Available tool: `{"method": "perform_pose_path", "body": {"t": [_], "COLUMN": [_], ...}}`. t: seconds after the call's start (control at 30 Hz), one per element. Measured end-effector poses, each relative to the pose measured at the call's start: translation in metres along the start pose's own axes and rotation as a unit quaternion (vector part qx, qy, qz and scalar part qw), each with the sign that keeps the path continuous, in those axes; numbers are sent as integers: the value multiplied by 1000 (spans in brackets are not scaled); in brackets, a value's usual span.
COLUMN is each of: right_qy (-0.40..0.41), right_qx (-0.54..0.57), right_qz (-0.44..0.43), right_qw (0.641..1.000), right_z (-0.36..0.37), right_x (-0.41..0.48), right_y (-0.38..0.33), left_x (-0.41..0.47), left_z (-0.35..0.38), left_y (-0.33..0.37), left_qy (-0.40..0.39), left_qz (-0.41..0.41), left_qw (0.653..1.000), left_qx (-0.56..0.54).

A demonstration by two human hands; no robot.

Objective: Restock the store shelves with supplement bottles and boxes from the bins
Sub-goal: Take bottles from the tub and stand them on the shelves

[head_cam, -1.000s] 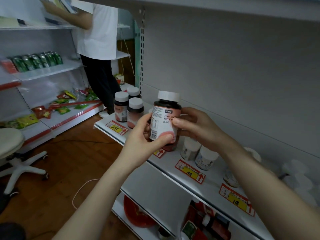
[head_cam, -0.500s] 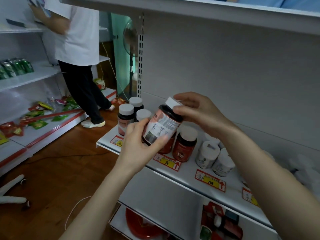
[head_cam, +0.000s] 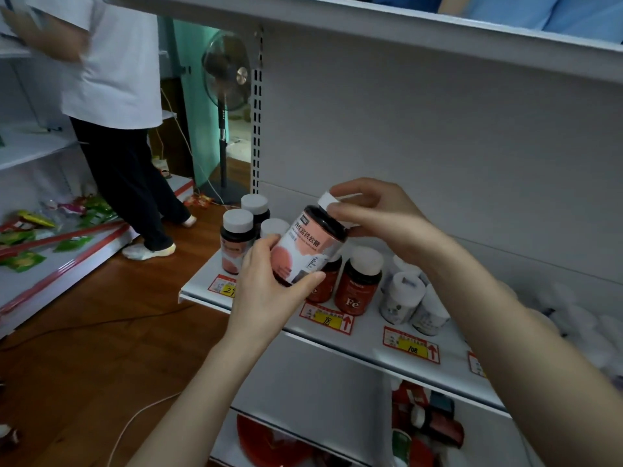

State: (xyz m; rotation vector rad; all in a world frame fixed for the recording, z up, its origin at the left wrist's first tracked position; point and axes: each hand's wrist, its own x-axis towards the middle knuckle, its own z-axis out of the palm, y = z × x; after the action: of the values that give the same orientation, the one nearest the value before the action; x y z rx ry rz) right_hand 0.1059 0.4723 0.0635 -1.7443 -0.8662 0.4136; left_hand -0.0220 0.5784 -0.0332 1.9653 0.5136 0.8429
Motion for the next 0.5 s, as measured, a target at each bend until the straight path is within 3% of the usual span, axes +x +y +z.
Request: {"method": "perform_pose_path", "body": {"t": [0.13, 0.27, 0.5], "right_qy": [116, 216, 190], "right_qx": [38, -35, -175], "right_qz": [-9, -80, -104], "right_qw": [993, 972, 961], "right_z": [4, 14, 28], "right_x": [14, 37, 97], "right_y": [-3, 6, 25], "left_x": [1, -4, -10], "left_z": [-8, -9, 2], "left_y": [-24, -73, -126], "left_qy": [33, 24, -75], "left_qz": [37, -12, -93], "left_qw": [996, 984, 923], "left_qx": [71, 177, 365]}}
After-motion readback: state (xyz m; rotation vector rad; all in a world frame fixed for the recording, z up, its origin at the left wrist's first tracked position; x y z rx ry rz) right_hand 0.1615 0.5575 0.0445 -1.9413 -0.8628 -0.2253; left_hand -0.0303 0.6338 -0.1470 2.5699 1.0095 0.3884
